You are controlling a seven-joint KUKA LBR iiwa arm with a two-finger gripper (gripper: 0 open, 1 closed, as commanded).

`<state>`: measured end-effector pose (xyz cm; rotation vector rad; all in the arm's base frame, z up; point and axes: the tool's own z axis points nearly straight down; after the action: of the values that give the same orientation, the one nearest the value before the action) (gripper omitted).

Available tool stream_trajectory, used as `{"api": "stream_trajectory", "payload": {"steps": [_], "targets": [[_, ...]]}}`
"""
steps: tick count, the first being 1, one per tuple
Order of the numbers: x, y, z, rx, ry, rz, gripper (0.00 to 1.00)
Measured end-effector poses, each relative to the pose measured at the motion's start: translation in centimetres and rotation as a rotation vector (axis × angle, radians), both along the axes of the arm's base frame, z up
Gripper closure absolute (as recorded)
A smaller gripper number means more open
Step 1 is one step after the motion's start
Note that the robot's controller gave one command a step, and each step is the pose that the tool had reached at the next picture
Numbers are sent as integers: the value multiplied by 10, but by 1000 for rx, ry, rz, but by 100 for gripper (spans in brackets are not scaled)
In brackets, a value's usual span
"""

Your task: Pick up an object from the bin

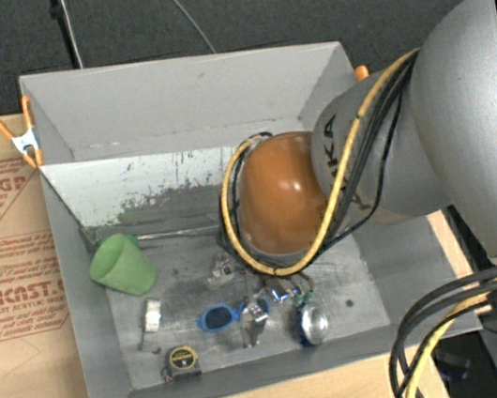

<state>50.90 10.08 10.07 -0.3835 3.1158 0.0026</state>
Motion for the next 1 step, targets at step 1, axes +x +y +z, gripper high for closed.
{"api": "stream_trajectory", "payload": {"steps": [1], "targets": [[-5, -11, 1, -1, 3, -49, 0]]}}
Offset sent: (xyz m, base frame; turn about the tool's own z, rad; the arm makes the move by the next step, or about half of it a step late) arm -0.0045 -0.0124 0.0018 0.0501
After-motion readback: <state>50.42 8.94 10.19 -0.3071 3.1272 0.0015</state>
